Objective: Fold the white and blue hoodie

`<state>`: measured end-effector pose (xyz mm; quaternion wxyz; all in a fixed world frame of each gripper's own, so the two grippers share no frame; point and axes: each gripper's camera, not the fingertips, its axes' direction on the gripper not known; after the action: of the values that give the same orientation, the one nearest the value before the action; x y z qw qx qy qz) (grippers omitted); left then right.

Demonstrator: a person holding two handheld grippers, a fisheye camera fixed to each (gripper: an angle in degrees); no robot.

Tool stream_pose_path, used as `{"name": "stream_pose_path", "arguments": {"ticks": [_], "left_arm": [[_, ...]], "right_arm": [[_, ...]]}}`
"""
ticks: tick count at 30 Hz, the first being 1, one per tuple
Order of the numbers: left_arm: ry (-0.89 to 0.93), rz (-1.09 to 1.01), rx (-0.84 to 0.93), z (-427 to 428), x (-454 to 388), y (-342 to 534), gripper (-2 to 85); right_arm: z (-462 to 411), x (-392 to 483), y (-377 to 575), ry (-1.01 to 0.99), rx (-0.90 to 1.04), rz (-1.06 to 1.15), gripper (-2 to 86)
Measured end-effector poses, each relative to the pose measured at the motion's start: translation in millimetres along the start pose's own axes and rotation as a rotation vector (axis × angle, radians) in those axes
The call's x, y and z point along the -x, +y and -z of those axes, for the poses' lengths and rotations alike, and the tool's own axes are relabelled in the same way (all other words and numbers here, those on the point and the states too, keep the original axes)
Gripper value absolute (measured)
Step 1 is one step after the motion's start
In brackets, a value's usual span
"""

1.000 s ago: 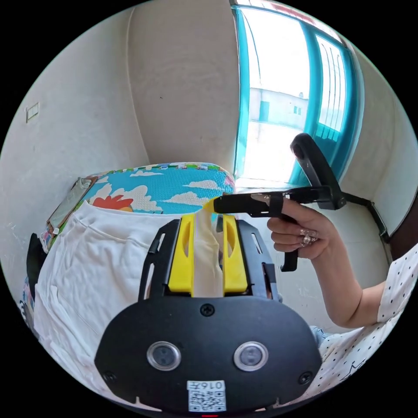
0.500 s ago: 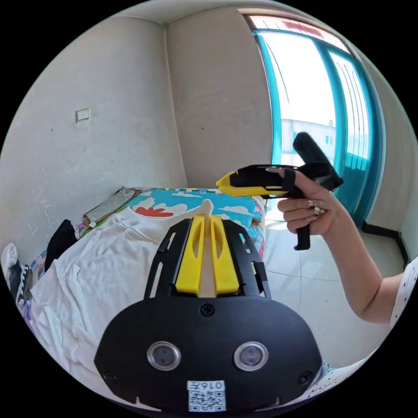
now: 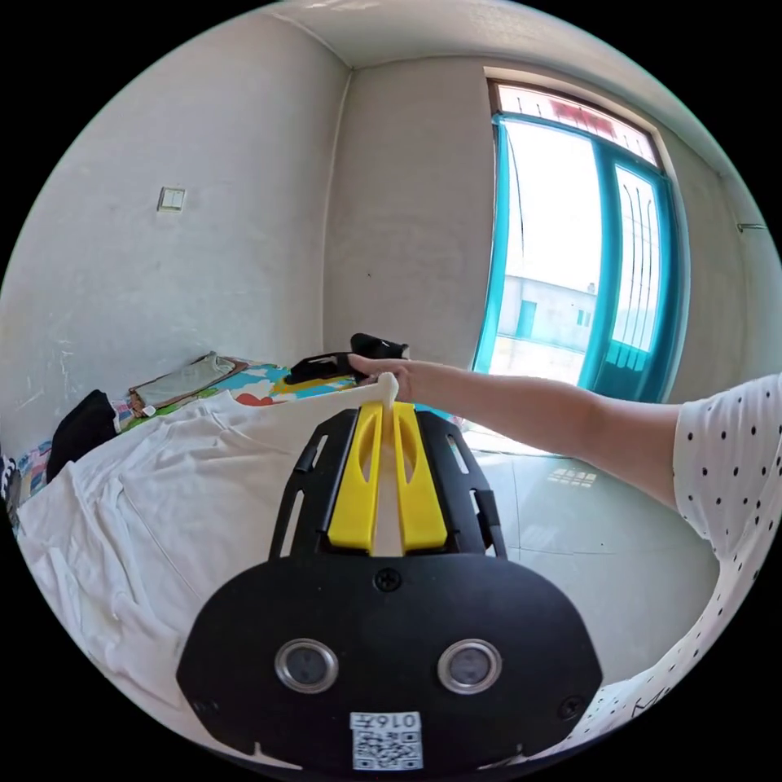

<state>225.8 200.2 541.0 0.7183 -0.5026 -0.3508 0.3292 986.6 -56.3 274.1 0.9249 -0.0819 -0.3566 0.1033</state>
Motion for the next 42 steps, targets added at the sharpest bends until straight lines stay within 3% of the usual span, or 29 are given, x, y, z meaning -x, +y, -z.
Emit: {"name": "stream_pose_path", "arguments": {"ticks": [6, 11, 18, 22, 27, 35, 42], "left_arm": [[0.052, 0.003, -0.006, 0, 9, 43, -0.9], [0.100, 0.035, -0.031, 7, 22, 83, -0.8], [0.114, 0.064, -0.075, 36, 38, 141, -0.8], [0.097, 0.051, -0.126, 77, 42, 172, -0.8], [-0.015, 0.100, -0.265, 178, 69, 242, -0.9], [-0.196, 0.329, -0.407, 328, 115, 391, -0.9], [-0.446, 0.609, -0.392, 407, 138, 538, -1.0]], "right_arm": [[-61, 45, -112, 0.120, 0.014, 0.024, 12.8], [-127, 85, -183, 0.232, 0.028, 0.084, 6.7], [-189, 152, -214, 0.340, -0.008, 0.142, 1.3], [-216, 231, -214, 0.382, -0.051, 0.220, 0.7], [-290, 358, -207, 0.587, -0.008, 0.412, 0.4], [-536, 588, -195, 0.688, 0.185, 0.671, 0.3], [-826, 668, -167, 0.831, 0.503, 0.802, 0.5]]}}
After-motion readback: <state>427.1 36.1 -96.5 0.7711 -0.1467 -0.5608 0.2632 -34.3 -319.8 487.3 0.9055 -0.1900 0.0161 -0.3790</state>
